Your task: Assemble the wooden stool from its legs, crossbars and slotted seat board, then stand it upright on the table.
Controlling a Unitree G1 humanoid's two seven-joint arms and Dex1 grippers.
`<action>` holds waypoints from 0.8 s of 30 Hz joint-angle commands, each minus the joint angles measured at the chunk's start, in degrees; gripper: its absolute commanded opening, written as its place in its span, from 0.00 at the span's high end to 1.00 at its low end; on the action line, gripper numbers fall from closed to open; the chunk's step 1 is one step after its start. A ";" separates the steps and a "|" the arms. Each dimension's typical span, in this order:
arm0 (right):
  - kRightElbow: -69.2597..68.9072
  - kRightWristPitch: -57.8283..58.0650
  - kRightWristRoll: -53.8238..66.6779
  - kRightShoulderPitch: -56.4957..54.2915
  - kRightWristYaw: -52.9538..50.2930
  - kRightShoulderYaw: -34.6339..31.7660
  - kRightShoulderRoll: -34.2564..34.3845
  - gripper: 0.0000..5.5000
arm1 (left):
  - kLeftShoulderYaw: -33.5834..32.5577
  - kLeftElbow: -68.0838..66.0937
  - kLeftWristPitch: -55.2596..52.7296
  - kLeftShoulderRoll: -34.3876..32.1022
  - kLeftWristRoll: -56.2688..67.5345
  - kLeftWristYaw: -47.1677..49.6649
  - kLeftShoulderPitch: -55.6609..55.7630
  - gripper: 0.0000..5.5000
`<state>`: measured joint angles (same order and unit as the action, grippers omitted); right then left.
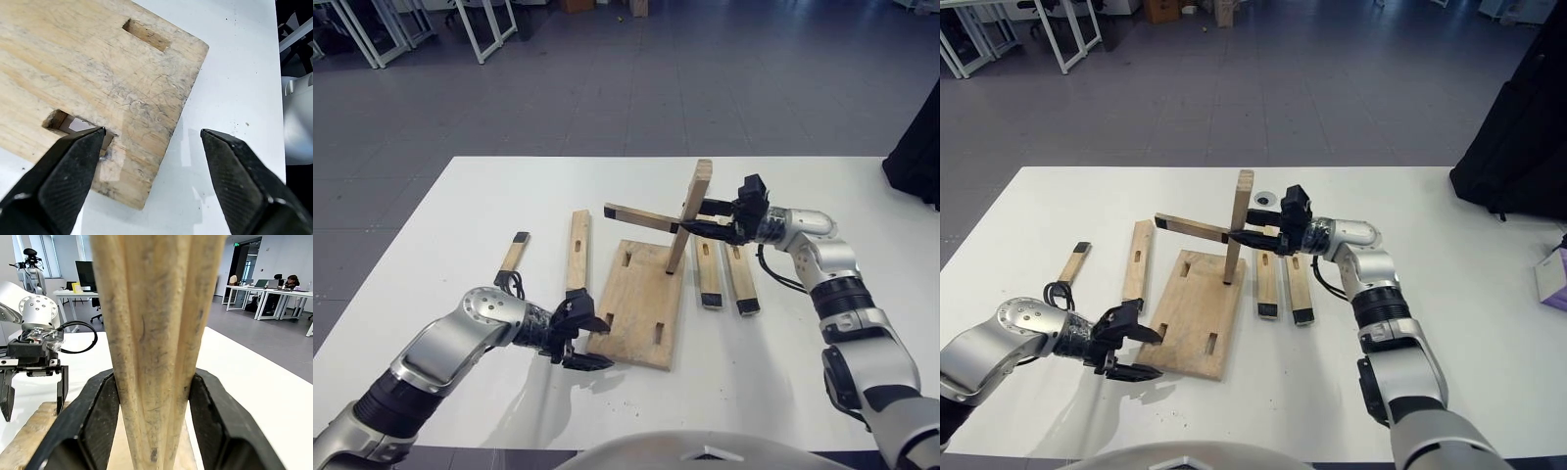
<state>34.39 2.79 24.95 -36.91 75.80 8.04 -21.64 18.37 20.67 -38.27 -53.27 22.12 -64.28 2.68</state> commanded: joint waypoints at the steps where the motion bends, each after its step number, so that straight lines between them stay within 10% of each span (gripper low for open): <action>1: 6.28 2.92 -8.81 4.46 -1.50 4.88 -2.16 0.64 | 4.02 -1.66 -1.43 1.53 -2.39 1.35 -2.32 0.35; 10: 6.42 9.50 -6.20 1.94 -3.56 3.81 -1.34 0.55 | 4.15 -2.91 -0.38 2.00 -2.86 1.28 -2.49 0.35; 17: -5.82 19.00 -0.58 7.64 -5.82 -3.47 -1.84 0.31 | 3.73 -3.56 0.59 1.92 -3.06 1.34 -3.37 0.35; 24: -29.99 26.62 13.90 8.31 -16.52 -17.50 -1.13 0.31 | 2.98 -3.01 0.66 0.96 -2.87 1.31 -4.20 0.35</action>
<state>9.83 27.12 33.91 -24.21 63.45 -4.82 -23.34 18.51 19.73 -34.94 -51.07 21.61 -63.61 1.95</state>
